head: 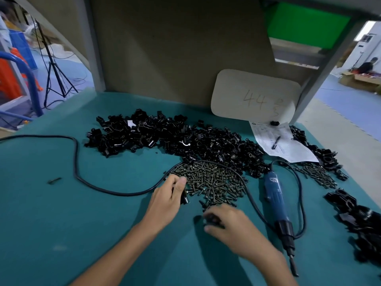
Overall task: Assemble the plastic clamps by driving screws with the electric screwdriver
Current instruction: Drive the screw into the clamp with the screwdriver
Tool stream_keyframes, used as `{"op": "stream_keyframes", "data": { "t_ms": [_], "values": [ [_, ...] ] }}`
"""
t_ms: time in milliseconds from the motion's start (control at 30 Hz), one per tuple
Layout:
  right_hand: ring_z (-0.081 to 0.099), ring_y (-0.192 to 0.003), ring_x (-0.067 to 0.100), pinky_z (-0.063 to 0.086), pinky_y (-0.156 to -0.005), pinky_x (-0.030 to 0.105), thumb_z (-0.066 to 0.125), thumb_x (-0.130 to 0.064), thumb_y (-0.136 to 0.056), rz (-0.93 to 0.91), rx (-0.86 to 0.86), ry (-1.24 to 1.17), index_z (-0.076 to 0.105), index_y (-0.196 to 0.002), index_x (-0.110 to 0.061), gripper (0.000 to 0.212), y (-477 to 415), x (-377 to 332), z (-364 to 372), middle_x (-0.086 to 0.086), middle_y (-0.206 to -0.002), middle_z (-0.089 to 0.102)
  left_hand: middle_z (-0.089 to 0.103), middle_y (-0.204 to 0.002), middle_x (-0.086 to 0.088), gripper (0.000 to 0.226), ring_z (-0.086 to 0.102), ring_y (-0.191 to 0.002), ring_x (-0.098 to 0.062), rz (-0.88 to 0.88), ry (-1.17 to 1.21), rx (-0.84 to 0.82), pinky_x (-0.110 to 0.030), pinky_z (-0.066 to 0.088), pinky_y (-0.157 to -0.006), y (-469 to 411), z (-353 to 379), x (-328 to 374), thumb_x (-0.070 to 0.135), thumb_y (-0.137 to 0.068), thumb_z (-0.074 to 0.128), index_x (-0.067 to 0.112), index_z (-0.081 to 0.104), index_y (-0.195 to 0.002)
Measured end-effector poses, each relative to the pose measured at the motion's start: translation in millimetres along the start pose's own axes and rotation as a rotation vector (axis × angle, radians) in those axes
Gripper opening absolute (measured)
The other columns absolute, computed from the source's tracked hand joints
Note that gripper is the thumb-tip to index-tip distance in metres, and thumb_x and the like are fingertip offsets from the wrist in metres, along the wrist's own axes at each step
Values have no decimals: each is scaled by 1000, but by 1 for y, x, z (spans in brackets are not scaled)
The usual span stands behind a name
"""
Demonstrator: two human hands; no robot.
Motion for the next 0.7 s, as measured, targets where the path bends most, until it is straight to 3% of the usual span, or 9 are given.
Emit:
{"op": "stream_keyframes", "data": {
  "t_ms": [100,200,300,400,533,700],
  "values": [
    [50,-98,10,44,-86,29,56,-26,-104,23,59,71,59,-112,-25,9,-4,3,15,-13,-106,50,48,-67,16,48,43,-57,-2,-82,114,21,-27,38,-59,1,-4,-3,72,-97,25,28,43,-91],
    [45,-99,11,40,-87,29,45,-22,-108,9,139,45,50,-110,-28,8,-6,6,14,-13,-107,45,60,-83,11,22,52,-70,-5,-101,186,-23,-30,41,-66,2,-1,-2,53,-92,49,35,41,-101],
    [53,-87,7,44,-71,25,45,-30,-107,42,275,-233,44,-98,-42,16,-6,10,3,-14,-91,56,56,-101,9,41,53,-87,-1,-76,120,-61,-21,41,-73,0,2,-4,31,-83,61,45,35,-110],
    [61,-80,8,48,-68,23,55,-34,-104,64,394,-510,55,-96,-46,15,-13,11,-6,-14,-90,65,55,-98,12,47,54,-89,-5,-33,106,-29,-15,42,-76,-1,3,-5,16,-83,67,44,42,-111],
    [64,-78,10,55,-70,25,62,-21,-102,87,388,-1006,73,-91,-32,19,-32,9,-1,-4,-83,71,60,-89,14,36,57,-85,-8,-2,77,14,-17,46,-75,-1,2,-6,12,-83,68,39,56,-104],
    [69,-91,17,57,-80,28,70,-26,-89,79,337,-1384,79,-103,-20,18,-37,18,6,6,-96,74,48,-109,24,33,50,-107,6,46,-89,-29,-9,40,-85,-3,7,-1,26,-83,75,37,56,-108]
  ]
}}
Point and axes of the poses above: each hand's wrist, its own y-axis away from the middle knuckle, its own z-axis out of the palm, x = y × z, the point moved 7 cm from there along -y, towards the middle knuckle
